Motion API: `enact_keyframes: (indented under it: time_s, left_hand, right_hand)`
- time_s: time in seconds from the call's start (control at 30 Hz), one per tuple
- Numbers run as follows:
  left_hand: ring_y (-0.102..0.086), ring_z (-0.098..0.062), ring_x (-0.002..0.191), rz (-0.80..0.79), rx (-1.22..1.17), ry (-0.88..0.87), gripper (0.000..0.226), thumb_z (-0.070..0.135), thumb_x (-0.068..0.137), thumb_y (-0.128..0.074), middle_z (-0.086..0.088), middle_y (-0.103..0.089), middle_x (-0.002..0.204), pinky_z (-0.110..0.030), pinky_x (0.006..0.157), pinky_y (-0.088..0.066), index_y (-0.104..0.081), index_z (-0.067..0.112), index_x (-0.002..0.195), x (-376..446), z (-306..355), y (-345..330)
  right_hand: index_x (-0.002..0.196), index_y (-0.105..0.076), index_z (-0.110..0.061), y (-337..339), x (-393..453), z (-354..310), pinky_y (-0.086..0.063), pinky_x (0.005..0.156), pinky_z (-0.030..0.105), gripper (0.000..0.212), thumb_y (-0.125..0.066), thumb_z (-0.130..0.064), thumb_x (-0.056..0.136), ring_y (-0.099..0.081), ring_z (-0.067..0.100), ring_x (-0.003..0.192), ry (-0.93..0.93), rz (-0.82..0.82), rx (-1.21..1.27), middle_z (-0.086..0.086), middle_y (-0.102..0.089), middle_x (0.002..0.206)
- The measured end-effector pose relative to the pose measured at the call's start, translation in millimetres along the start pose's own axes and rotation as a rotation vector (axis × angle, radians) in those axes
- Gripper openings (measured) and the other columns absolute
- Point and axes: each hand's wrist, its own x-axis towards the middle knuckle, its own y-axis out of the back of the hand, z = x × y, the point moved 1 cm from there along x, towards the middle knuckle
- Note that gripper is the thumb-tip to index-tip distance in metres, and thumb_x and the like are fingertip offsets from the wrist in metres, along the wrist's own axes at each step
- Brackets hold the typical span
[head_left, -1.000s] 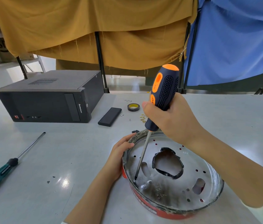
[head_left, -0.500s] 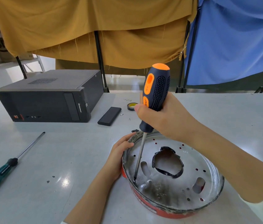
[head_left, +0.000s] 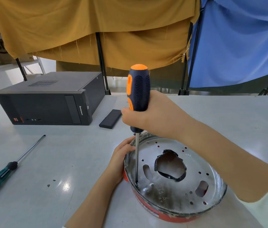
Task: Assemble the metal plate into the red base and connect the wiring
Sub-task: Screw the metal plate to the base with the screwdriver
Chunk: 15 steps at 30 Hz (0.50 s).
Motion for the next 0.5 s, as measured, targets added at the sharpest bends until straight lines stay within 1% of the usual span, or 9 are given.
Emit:
enact_keyframes:
  time_s: [0.07,0.1,0.13,0.17,0.23,0.3,0.37,0.43,0.5]
  left_hand:
    - [-0.06,-0.041,0.116,0.007,-0.005,0.007,0.052,0.01,0.07,-0.055,-0.021,-0.067,0.12,-0.048,0.098,-0.048,-0.063,0.004,0.121,0,0,0]
    - [-0.059,-0.041,0.116,0.01,-0.004,0.009,0.052,0.011,0.07,-0.055,-0.022,-0.066,0.12,-0.048,0.098,-0.048,-0.063,0.003,0.121,0,-1,1]
    - [-0.059,-0.041,0.116,0.013,0.001,0.008,0.052,0.011,0.07,-0.055,-0.022,-0.066,0.121,-0.048,0.098,-0.047,-0.063,0.003,0.121,0,0,1]
    - [-0.059,-0.041,0.116,0.017,0.008,0.006,0.053,0.011,0.07,-0.054,-0.022,-0.066,0.121,-0.049,0.099,-0.047,-0.063,0.003,0.122,0,0,1]
    - [-0.06,-0.039,0.116,0.019,0.026,0.003,0.053,0.012,0.07,-0.054,-0.021,-0.066,0.121,-0.05,0.101,-0.047,-0.063,0.005,0.122,0,0,1]
    - [-0.062,-0.036,0.115,0.022,0.043,-0.006,0.052,0.012,0.07,-0.055,-0.017,-0.067,0.12,-0.047,0.1,-0.049,-0.065,0.006,0.121,1,0,1]
    - [-0.063,-0.034,0.114,0.03,0.045,-0.009,0.051,0.012,0.069,-0.055,-0.015,-0.069,0.118,-0.042,0.094,-0.053,-0.067,0.008,0.118,1,0,2]
    - [-0.063,-0.034,0.113,0.027,0.042,-0.003,0.051,0.012,0.069,-0.055,-0.015,-0.069,0.117,-0.04,0.092,-0.054,-0.067,0.009,0.118,1,0,2]
    - [-0.062,-0.034,0.114,0.019,0.039,-0.002,0.051,0.012,0.07,-0.055,-0.016,-0.068,0.119,-0.045,0.098,-0.051,-0.066,0.008,0.12,1,0,1]
  right_hand:
    - [0.055,-0.033,-0.02,-11,-2,2,-0.036,0.051,0.028,0.039,-0.052,-0.044,0.08,-0.048,0.01,0.048,0.013,0.235,-0.203,-0.001,-0.055,0.052]
    - [0.055,-0.033,-0.02,-14,-3,4,-0.036,0.051,0.028,0.04,-0.05,-0.047,0.08,-0.047,0.011,0.048,0.014,0.281,-0.221,-0.001,-0.055,0.052]
    - [0.055,-0.036,-0.021,-15,-3,6,-0.038,0.051,0.028,0.04,-0.052,-0.046,0.081,-0.045,0.009,0.048,0.006,0.257,-0.158,-0.002,-0.053,0.052]
    - [0.058,-0.044,-0.022,-14,-2,7,-0.042,0.053,0.029,0.035,-0.058,-0.042,0.084,-0.047,0.007,0.05,0.003,0.195,0.0,-0.005,-0.052,0.054]
    - [0.084,-0.059,-0.024,-8,0,10,-0.051,0.066,0.026,0.012,-0.07,-0.029,0.083,-0.062,0.007,0.07,-0.021,0.038,0.37,-0.009,-0.063,0.072]
    - [0.108,-0.055,-0.022,-2,3,18,-0.051,0.085,0.034,0.03,-0.068,-0.018,0.082,-0.068,0.019,0.097,-0.037,-0.09,0.681,-0.005,-0.07,0.097]
    - [0.118,-0.05,-0.018,3,4,20,-0.048,0.094,0.041,0.04,-0.055,-0.006,0.08,-0.067,0.028,0.102,0.0,-0.19,0.933,0.002,-0.069,0.106]
    - [0.122,-0.048,-0.014,7,2,22,-0.048,0.096,0.044,0.043,-0.048,0.002,0.082,-0.066,0.028,0.102,0.067,-0.238,0.988,0.005,-0.068,0.11]
    - [0.121,-0.049,-0.012,8,-1,20,-0.054,0.088,0.036,0.038,-0.055,0.001,0.086,-0.068,0.024,0.096,0.116,-0.205,0.874,0.004,-0.07,0.107]
